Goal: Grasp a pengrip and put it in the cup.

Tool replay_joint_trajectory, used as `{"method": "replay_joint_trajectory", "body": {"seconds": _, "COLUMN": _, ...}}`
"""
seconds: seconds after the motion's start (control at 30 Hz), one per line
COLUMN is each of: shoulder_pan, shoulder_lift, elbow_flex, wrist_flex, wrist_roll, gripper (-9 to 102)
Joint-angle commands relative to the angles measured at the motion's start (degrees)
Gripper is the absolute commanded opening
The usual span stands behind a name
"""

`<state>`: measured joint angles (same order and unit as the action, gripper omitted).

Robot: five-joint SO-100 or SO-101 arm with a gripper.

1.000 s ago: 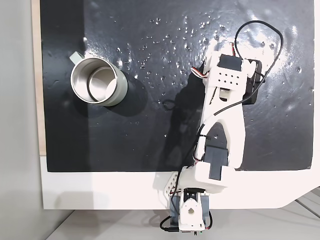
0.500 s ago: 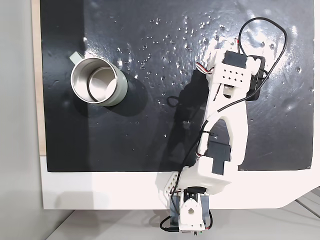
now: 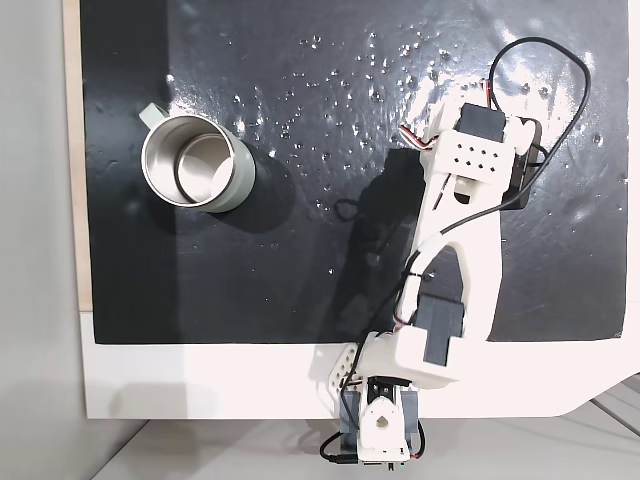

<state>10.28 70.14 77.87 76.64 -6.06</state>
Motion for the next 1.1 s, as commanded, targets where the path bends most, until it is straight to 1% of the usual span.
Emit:
{"method": "replay_joint_trajectory", "body": {"seconds": 0.0, "shoulder_pan": -0.5, "shoulder_lift": 7.9, "elbow_flex": -4.4, "wrist_flex": 3.3, "wrist_roll": 0.4, "gripper": 0}}
{"method": "replay_joint_trajectory", "body": {"seconds": 0.17, "shoulder_pan": -1.4, "shoulder_lift": 13.5, "elbow_flex": -7.7, "wrist_flex": 8.8, "wrist_roll": 1.1, "gripper": 0}}
{"method": "replay_joint_trajectory", "body": {"seconds": 0.43, "shoulder_pan": -1.8, "shoulder_lift": 21.6, "elbow_flex": -19.6, "wrist_flex": 19.8, "wrist_roll": 1.1, "gripper": 0}}
{"method": "replay_joint_trajectory", "body": {"seconds": 0.6, "shoulder_pan": -1.6, "shoulder_lift": 26.3, "elbow_flex": -19.7, "wrist_flex": 20.1, "wrist_roll": 0.7, "gripper": 0}}
{"method": "replay_joint_trajectory", "body": {"seconds": 0.8, "shoulder_pan": -4.0, "shoulder_lift": 28.2, "elbow_flex": -20.6, "wrist_flex": 20.1, "wrist_roll": 1.3, "gripper": 0}}
{"method": "replay_joint_trajectory", "body": {"seconds": 1.07, "shoulder_pan": -14.7, "shoulder_lift": 28.8, "elbow_flex": -24.2, "wrist_flex": 20.1, "wrist_roll": 4.3, "gripper": 0}}
